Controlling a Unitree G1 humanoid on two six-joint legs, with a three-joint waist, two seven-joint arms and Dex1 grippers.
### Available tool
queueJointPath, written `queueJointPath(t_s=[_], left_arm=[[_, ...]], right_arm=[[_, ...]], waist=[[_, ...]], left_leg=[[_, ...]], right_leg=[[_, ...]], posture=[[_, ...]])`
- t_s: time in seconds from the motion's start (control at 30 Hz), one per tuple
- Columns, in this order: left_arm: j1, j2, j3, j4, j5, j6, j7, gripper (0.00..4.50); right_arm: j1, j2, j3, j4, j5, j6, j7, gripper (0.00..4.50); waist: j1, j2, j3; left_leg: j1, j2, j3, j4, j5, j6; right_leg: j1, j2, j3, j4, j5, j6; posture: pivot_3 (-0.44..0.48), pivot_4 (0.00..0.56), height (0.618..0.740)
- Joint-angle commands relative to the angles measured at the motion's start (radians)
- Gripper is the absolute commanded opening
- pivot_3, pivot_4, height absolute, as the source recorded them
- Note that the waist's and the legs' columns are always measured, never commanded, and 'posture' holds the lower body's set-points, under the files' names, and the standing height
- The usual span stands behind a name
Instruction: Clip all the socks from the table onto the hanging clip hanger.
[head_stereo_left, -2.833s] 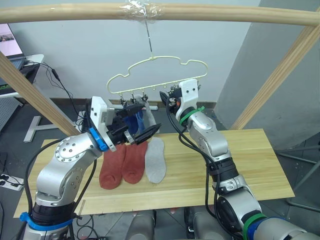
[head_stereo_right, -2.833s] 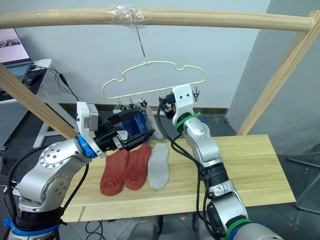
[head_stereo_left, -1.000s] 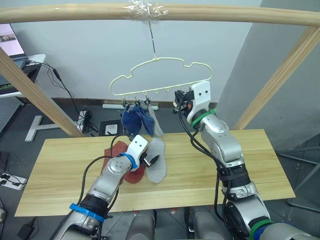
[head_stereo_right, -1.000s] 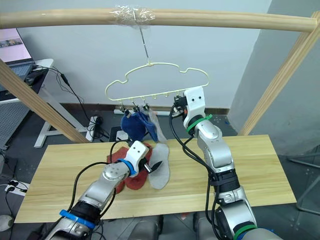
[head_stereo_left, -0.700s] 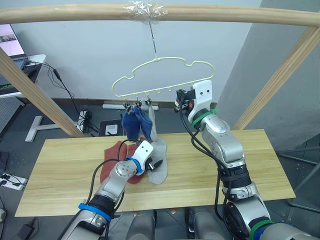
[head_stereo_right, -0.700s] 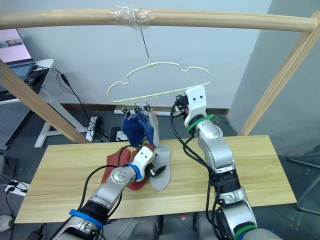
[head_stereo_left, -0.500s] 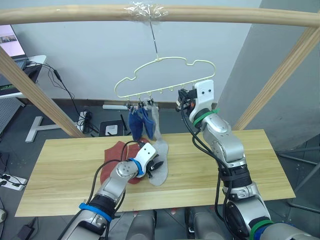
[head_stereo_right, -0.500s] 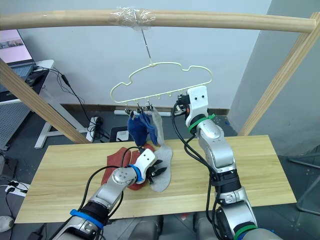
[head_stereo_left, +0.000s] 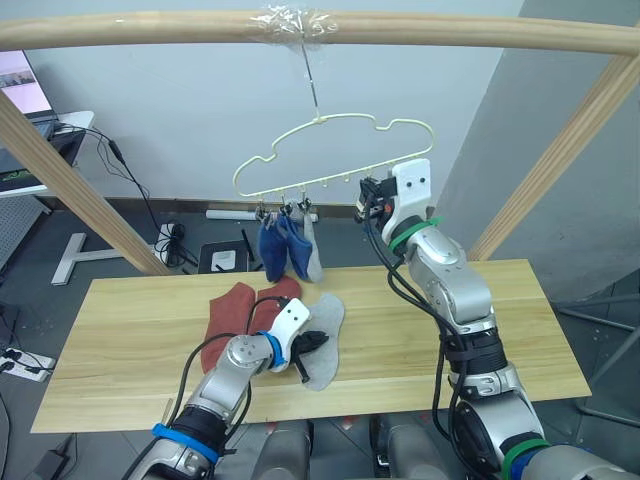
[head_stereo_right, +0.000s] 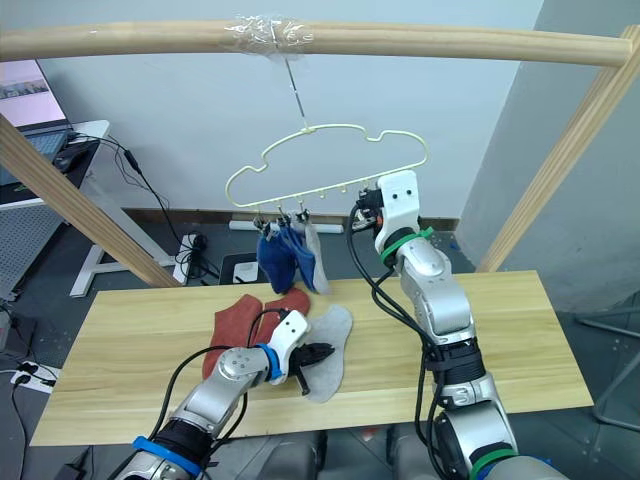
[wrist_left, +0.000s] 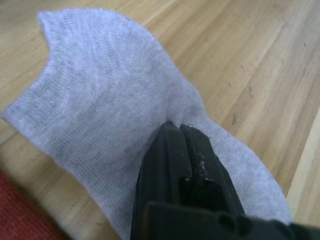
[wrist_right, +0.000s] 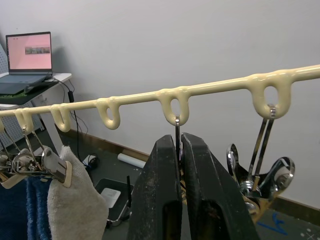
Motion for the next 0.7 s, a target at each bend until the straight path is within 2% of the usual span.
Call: queueJointPath(t_s=[0.03,0.27,0.53,0.7], left_arm=[[-0.022,0.005,0.018,-0.018,-0.006,-0.021,-0.002,0.43],[-0.033,-0.022,0.027,-0.012,-0.017,-0.031,0.005,2.32],[-0.092,-0.045,0.018,0.09,0.013,-0.055,0.05,4.39],[-0.12,-0.05,-0.013,0.161,0.066,-0.043,0.074,4.46]], right_arm=[[0.001,-0.011,-0.022,0.0,0.007,-0.001,-0.005,0.0],[0.002,-0.01,-0.021,-0.009,0.005,-0.001,-0.012,0.0],[0.005,-0.011,-0.02,-0.012,0.001,-0.003,-0.016,0.0],[0.006,-0.012,-0.019,-0.013,0.0,-0.001,-0.017,0.0]], waist=[[0.0,0.0,0.0],[0.0,0.0,0.0],[0.0,0.0,0.0],[0.0,0.0,0.0]], left_leg=[[0.0,0.0,0.0,0.0,0.0,0.0],[-0.001,0.0,0.0,0.0,0.0,0.0],[-0.001,0.0,0.0,0.0,0.0,0.0],[-0.001,-0.001,0.0,0.0,0.0,0.0]], right_leg=[[0.0,0.0,0.0,0.0,0.0,0.0],[0.0,0.0,0.0,0.0,0.001,-0.001],[0.0,0.0,0.0,0.0,0.0,0.0],[0.0,0.0,0.0,0.0,0.0,0.0]], posture=[[0.071,0.209,0.74],[0.058,0.203,0.74],[0.054,0.205,0.74],[0.046,0.209,0.74]])
